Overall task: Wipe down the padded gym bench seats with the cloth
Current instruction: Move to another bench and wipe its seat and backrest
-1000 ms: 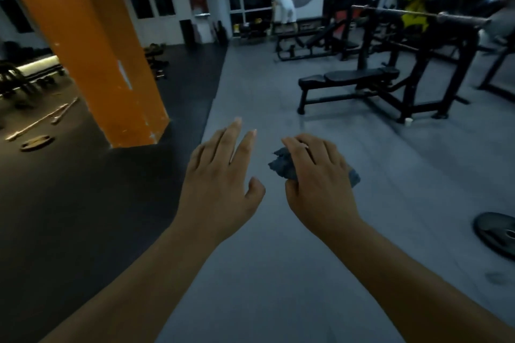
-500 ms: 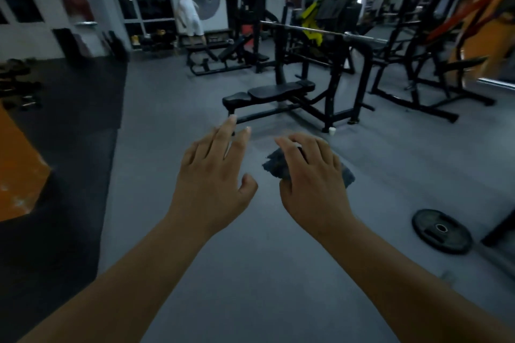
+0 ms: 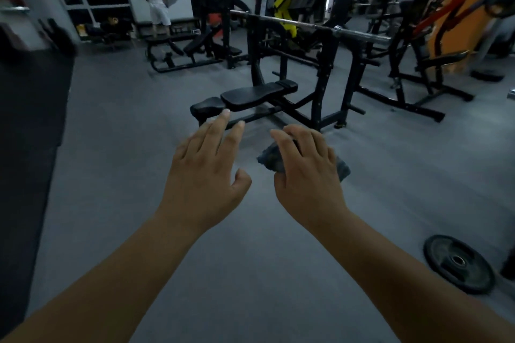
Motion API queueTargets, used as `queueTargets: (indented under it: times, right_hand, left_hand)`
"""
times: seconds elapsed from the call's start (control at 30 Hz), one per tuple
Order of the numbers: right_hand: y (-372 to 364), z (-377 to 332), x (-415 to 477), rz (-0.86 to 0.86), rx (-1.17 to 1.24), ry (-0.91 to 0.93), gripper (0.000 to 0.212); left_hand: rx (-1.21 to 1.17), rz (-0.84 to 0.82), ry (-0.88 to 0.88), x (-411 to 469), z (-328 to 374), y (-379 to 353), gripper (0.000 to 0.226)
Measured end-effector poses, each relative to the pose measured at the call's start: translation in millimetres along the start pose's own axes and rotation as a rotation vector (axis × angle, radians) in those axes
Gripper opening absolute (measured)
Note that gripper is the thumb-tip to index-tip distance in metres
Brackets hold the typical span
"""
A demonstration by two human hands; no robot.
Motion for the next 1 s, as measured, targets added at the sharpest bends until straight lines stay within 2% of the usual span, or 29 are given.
queueTargets:
  times: [0.17, 0.37, 0.67, 1.0]
  right_hand:
    - [-93, -26, 118, -0.012, 0.032, 0.046, 0.063]
    - [-241, -99, 252, -0.025, 0.045, 0.112, 0.064]
    - [-429, -207, 457, -0.073, 0.066, 0.063, 0.067]
    - [-670, -264, 685, -0.068, 0.12, 0.046, 0.061]
  left_hand:
    - [0.009, 0.025, 0.061, 94, -105, -25, 0.071]
    - [0.042, 0.058, 0.11, 189, -282, -60, 0.07]
    - [0.035, -0.015, 0.115, 352, -533, -92, 0.07]
    - [0.077, -0.058, 0.124, 556, -771, -176, 0.071]
Point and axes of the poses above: each hand's wrist, its own x-axis towards the middle knuckle, its own y-axis out of the back of the hand, z = x × y, the point moved 3 cm from there along x, towards the middle knuckle, and after that the axes turned 11 degrees about -x, right-handed, at the moved point
